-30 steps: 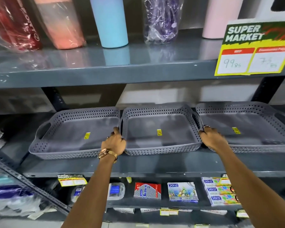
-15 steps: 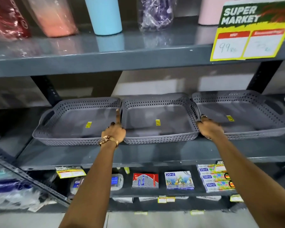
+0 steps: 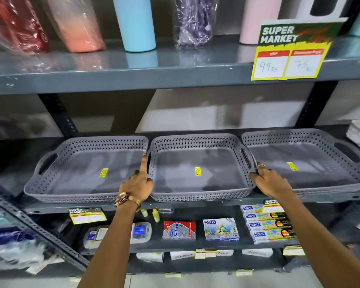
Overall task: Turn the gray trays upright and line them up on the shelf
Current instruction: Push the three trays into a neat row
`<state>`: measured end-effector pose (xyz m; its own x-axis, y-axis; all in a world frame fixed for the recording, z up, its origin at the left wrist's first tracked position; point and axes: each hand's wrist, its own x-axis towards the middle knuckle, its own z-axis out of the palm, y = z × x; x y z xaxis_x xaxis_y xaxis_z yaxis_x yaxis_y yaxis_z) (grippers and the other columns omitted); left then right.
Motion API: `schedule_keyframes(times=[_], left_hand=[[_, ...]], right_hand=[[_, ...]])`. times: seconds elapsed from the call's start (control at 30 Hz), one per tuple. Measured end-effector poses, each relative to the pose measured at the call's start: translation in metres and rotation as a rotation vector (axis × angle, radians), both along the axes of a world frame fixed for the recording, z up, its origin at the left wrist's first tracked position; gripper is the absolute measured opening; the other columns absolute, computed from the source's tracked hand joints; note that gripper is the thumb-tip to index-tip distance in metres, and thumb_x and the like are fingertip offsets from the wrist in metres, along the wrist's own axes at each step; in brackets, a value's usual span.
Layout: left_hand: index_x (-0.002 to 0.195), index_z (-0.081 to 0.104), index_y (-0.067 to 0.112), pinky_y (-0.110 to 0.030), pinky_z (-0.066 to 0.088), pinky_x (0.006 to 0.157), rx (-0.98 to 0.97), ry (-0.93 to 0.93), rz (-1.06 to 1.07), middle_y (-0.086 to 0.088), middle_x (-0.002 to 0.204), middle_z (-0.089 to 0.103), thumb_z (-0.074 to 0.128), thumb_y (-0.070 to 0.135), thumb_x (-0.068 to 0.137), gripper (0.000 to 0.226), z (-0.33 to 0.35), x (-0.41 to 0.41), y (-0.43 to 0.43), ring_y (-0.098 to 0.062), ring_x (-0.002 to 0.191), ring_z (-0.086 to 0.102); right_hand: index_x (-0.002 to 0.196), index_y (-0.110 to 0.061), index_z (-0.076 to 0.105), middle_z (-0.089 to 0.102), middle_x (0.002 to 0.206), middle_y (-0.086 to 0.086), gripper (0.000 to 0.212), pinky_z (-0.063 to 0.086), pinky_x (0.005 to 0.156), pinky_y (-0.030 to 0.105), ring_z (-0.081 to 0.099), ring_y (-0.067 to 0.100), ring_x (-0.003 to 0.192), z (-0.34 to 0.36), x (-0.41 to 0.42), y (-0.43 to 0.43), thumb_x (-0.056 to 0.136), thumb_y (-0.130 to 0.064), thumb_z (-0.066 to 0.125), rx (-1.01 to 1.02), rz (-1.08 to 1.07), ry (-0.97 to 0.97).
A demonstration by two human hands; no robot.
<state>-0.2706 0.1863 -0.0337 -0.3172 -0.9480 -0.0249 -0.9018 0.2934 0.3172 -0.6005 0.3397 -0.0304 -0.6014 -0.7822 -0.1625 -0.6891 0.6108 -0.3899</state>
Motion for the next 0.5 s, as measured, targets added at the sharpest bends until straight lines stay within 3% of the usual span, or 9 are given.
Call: schedule_keyframes(times=[0.23,0.5], left_hand=[[0.147,-0.013,0.039,-0.047,0.048,0.085,-0.022,0.003,0.033,-0.016,0.127,0.057,0.041,0.026,0.089,0.08,0.002,-0.002,0.003,-0.039,0.105,0.061],[0.148,-0.009,0.04,-0.045,0.049,0.08,-0.069,0.035,0.093,-0.016,0.114,0.063,0.039,0.028,0.089,0.076,0.001,-0.01,0.001,-0.037,0.098,0.063]], right_hand=[[0.111,-0.012,0.045,0.062,0.117,0.021,0.032,0.041,0.094,0.051,0.058,0.04,0.109,-0.006,-0.001,0.005,0.092,-0.037,0.041,-0.014,-0.005,0.051],[0.111,-0.012,0.047,0.061,0.121,0.022,0.037,0.043,0.094,0.051,0.058,0.04,0.11,-0.005,-0.006,-0.005,0.091,-0.041,0.039,0.017,-0.011,0.099]])
